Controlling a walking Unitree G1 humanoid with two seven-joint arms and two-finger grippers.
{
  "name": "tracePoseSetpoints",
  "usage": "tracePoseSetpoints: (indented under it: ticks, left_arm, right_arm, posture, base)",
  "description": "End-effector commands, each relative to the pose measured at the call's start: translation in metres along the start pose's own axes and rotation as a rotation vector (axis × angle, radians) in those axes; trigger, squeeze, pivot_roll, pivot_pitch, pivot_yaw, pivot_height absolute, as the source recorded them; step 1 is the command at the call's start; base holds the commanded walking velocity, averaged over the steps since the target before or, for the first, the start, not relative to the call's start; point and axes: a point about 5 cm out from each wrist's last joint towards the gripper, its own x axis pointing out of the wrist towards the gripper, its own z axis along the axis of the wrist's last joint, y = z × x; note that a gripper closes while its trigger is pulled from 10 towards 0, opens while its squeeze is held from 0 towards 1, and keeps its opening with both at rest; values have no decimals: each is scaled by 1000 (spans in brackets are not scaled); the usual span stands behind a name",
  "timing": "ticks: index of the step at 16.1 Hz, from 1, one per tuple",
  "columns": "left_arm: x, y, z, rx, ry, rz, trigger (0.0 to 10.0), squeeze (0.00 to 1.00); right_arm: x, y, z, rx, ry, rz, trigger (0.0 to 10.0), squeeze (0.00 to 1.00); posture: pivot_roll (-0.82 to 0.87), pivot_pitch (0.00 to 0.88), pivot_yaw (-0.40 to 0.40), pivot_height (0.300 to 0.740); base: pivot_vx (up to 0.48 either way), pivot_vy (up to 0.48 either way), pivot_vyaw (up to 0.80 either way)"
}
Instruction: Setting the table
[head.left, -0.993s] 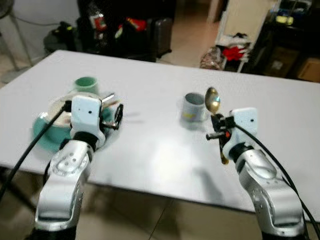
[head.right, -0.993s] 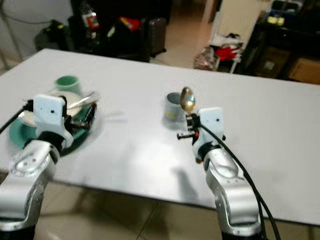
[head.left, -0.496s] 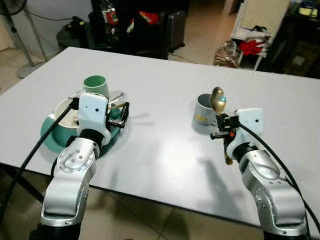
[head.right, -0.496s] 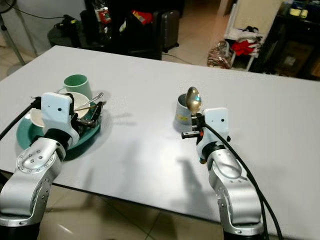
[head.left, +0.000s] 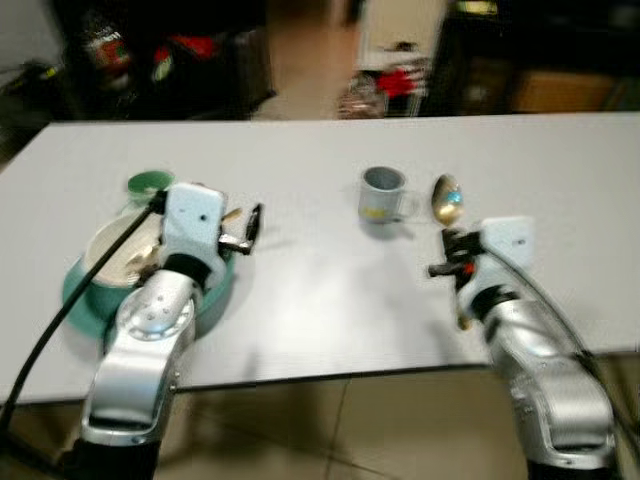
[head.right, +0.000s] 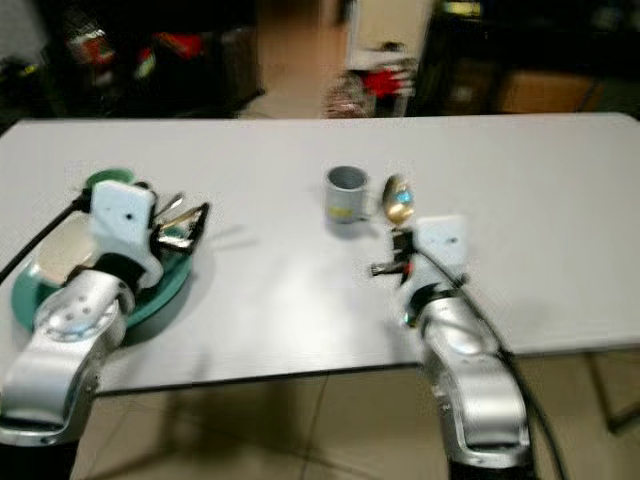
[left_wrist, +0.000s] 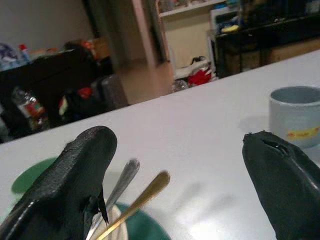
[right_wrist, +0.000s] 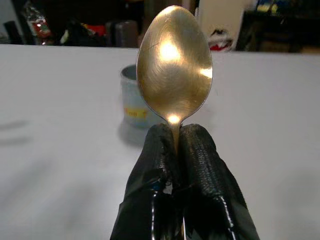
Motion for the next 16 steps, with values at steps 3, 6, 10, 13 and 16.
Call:
tracePoseSetpoints:
  ticks: [3,6,10,13,16]
  left_arm:
    - [2,1,1,-13,-2,5,10000,459]
    - [2,0,3,-4,-17,-32,10000,455]
    - [-4,-2,1,22,-5,-143,10000,459]
    - [-12,-3,0,45,10,-230,10000,459]
    - [-16,-5,-1,49,18,-259,10000,455]
  right_arm:
    - [8,-4,5,-114,44,8,10000,0]
    - [24,-6,-3,-187,138,7,10000,0]
    - [45,6,-8,-262,257,83,10000,0]
    - [57,15,-18,-233,410,54,10000,0]
    - [65,28,-26,-215,435,67,10000,0]
  posture:
    - [-51,0,9,740]
    - [-44,0,11,740]
    - [-30,0,16,740]
    - [-21,0,10,740]
    - [-8,2,0,740]
  base:
    - [0,0,0]
    - [0,0,0]
    - [0,0,0]
    - [0,0,0]
    - [0,0,0]
